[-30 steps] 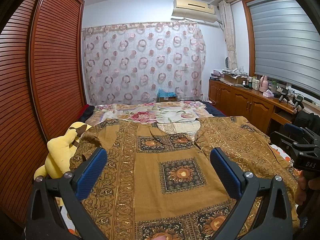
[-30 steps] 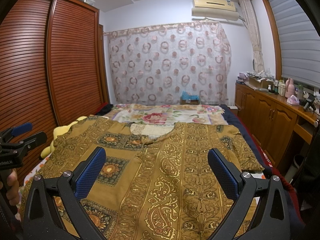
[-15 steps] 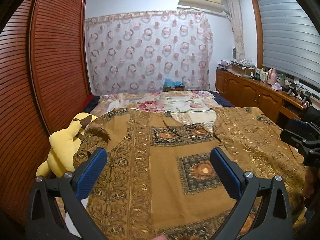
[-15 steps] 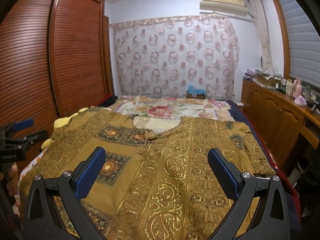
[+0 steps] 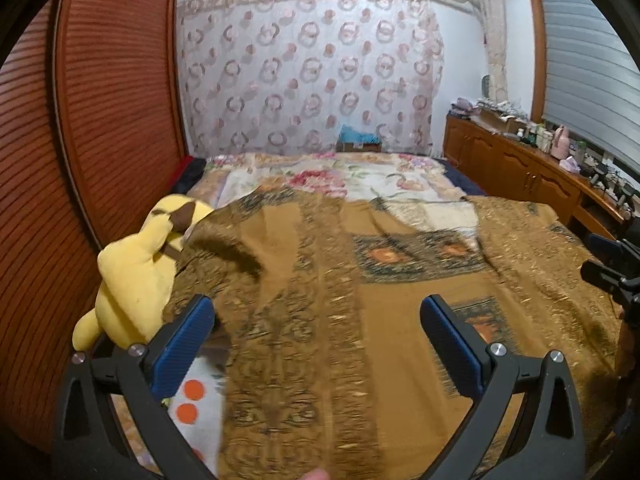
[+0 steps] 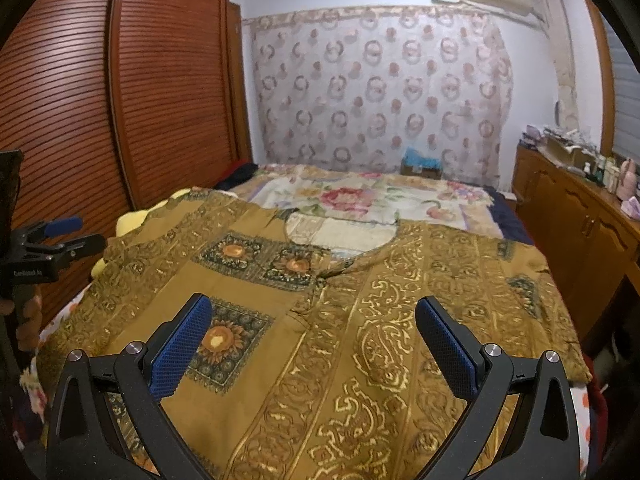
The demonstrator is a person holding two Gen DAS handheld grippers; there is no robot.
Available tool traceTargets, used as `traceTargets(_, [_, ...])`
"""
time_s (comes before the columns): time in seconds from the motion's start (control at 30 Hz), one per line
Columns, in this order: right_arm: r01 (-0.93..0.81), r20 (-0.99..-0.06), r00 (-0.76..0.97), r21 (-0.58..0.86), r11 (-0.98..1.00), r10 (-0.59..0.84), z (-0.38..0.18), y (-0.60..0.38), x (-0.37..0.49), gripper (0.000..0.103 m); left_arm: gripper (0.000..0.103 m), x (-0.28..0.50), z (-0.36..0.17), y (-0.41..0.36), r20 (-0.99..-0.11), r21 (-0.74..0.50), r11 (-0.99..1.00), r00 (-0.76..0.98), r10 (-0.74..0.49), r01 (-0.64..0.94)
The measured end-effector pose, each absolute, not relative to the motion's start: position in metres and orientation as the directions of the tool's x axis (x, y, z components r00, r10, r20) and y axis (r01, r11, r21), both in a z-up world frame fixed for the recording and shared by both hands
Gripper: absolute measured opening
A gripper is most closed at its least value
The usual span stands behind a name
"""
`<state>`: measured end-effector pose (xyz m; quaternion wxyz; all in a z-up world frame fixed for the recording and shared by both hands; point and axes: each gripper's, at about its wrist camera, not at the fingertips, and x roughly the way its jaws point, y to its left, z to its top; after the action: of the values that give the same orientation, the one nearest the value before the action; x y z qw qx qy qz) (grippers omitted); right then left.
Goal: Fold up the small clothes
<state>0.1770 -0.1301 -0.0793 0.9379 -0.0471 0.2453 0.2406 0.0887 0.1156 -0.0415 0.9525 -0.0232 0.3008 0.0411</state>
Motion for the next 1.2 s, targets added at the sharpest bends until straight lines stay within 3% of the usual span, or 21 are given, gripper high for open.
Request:
traceTargets(0.23, [-0.508, -0.546, 0.712, 0.035, 0.861, 0.442, -0.086, -0.114, 0.21, 0.103, 0.103, 0.094, -0.066, 0.16, -0.645, -0.091, 0.985, 0.762, 0.055, -0.147])
traceTargets(0.47, [-0.538, -0.603, 0.654, 0.053, 0.841, 0.457, -0.096, -0.098, 0.239, 0.103, 0.092, 0.101, -0.087, 0.195, -0.705, -0.165, 0.964, 0.708, 0.034, -0.209])
traceTargets(0.57, [-0.547, -0.624, 0.631, 0.065, 0.835, 0.461, -0.101, -0.094, 0.251, 0.103, 0.081, 0.104, -0.089, 0.208, -0.712, -0.207, 0.95, 0.702, 0.017, -0.232])
traceTargets(0.93, [-0.57, -0.653, 0.591, 0.078, 0.818, 0.474, -0.111, -0.084, 0.274, 0.103, 0.08, 0.1, -0.09, 0.252, -0.702, -0.275, 0.905, 0.711, 0.043, -0.326])
traceTargets(1.07, [-0.577, -0.66, 0.579, 0.083, 0.812, 0.479, -0.114, -0.08, 0.276, 0.103, 0.056, 0.112, -0.1, 0.266, -0.705, -0.32, 0.888, 0.71, 0.01, -0.33])
traceTargets(1.17, [-0.58, -0.661, 0.576, 0.084, 0.81, 0.481, -0.115, -0.078, 0.276, 0.103, 0.053, 0.122, -0.107, 0.267, -0.707, -0.335, 0.888, 0.707, -0.017, -0.314])
traceTargets(1.2, [-0.58, -0.66, 0.578, 0.082, 0.811, 0.48, -0.115, -0.078, 0.276, 0.103, 0.046, 0.126, -0.109, 0.268, -0.711, -0.335, 0.889, 0.703, -0.02, -0.313])
